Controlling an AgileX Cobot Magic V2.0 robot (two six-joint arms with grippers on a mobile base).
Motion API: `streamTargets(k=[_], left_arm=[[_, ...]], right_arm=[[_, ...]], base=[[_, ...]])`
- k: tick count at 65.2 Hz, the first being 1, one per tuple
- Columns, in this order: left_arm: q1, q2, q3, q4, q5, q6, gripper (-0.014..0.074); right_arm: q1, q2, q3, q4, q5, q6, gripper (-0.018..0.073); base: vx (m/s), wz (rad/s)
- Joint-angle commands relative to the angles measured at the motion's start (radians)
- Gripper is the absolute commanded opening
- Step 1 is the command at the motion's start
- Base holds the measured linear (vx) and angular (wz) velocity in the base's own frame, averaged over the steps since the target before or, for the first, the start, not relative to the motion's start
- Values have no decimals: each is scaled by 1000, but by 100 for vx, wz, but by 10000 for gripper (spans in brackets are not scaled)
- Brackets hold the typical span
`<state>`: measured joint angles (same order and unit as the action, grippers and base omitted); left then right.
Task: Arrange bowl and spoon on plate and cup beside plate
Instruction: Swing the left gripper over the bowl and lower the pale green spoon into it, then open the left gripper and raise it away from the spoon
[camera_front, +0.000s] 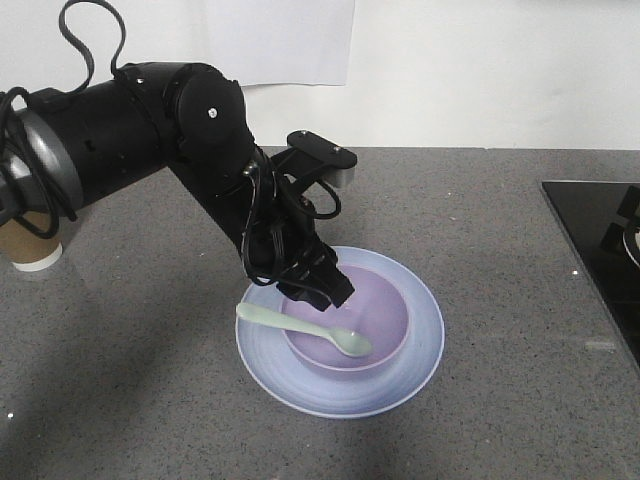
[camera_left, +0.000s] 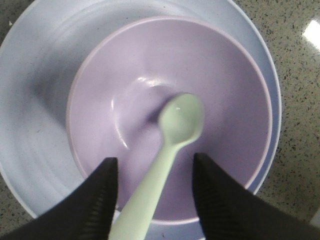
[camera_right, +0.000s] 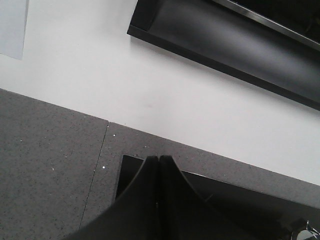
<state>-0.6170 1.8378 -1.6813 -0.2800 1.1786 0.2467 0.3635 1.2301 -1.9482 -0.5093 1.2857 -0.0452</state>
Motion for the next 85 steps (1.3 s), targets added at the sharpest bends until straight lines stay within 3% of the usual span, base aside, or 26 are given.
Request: streamTargets(k=[1, 13, 25, 37, 44, 51, 57, 66, 73, 85], left_arm=[[-4, -51, -27, -22, -32, 0, 405], [-3, -53, -46, -8, -5, -1, 407], [-3, -66, -158, 175, 75, -30, 398], [-1, -135, -263, 498, 75, -116, 366], [14, -188, -286, 745, 73, -194, 343], [52, -243, -285, 974, 73, -291, 321], [117, -285, -285, 1083, 55, -361, 304], [255, -324, -285, 1092, -8, -429, 296], [380, -332, -285, 1052, -44, -463, 296], [597, -322, -285, 791, -108, -467, 288]], right_arm=[[-1, -13, -23, -32, -32, -4, -8], [-1, -13, -23, -32, -32, -4, -8], [-1, -13, -23, -32, -32, -5, -8], [-1, -13, -23, -32, -32, -7, -8], [-1, -13, -23, -32, -32, -12, -8], [-1, -13, -23, -30, -32, -12, -8], [-1, -13, -23, -27, -31, -12, -8], [-1, -13, -23, -25, -31, -15, -8], [-1, -13, -23, -25, -30, -16, -8], [-1, -13, -23, -25, -30, -17, -8]], base=[[0, 0], [0, 0], [0, 0], [0, 0], [0, 0], [0, 0], [0, 0], [0, 0], [0, 0], [0, 0]])
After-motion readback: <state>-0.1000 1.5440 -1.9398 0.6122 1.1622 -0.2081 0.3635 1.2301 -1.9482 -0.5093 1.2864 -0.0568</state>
